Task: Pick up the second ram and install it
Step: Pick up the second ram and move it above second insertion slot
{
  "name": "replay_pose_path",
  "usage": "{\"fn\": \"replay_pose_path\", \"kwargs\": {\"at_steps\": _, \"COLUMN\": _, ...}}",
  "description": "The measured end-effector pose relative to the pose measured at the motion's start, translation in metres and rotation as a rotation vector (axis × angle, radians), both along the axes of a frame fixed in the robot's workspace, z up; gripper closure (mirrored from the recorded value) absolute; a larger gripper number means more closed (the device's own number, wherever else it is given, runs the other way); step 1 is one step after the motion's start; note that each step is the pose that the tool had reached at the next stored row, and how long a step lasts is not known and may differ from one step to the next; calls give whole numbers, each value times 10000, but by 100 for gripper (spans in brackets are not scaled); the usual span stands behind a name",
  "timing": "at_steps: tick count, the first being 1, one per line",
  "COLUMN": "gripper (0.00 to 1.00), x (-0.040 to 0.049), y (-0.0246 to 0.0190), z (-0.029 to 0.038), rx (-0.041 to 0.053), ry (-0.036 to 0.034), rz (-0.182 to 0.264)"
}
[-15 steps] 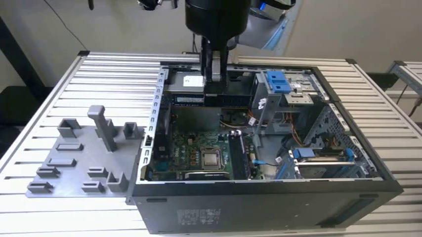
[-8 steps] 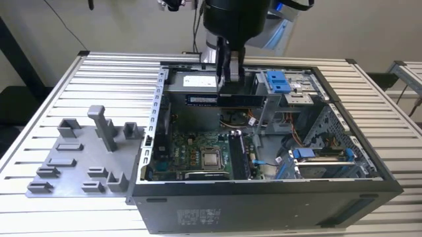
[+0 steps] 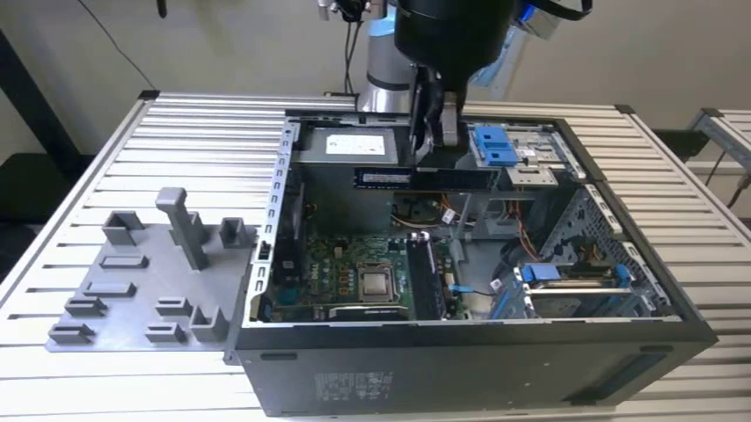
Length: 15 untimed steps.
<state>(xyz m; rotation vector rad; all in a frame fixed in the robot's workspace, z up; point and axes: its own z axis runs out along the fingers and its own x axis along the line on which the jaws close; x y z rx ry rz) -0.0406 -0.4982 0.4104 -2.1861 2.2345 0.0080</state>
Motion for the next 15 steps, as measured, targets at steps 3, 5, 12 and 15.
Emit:
{"fn": "replay_pose_path", "kwargs": {"at_steps": 3, "gripper": 86, "x": 73, "y": 0, "z": 0, "rx": 0, "ry": 0, "rz": 8}}
{"fn": "replay_pose_path", "kwargs": {"at_steps": 5, "gripper": 86, "x": 105, "y": 0, "z": 0, "rx": -1, "ry": 1, "rz": 11}}
{"fn": "replay_pose_path", "kwargs": {"at_steps": 12, "gripper": 86, "x": 142, "y": 0, "z": 0, "rx": 0, "ry": 0, "rz": 9}}
{"fn": "replay_pose_path", "kwargs": {"at_steps": 15, "gripper": 86, "x": 144, "y": 3, "z": 0, "rx": 0, "ry": 0, "rz": 11}}
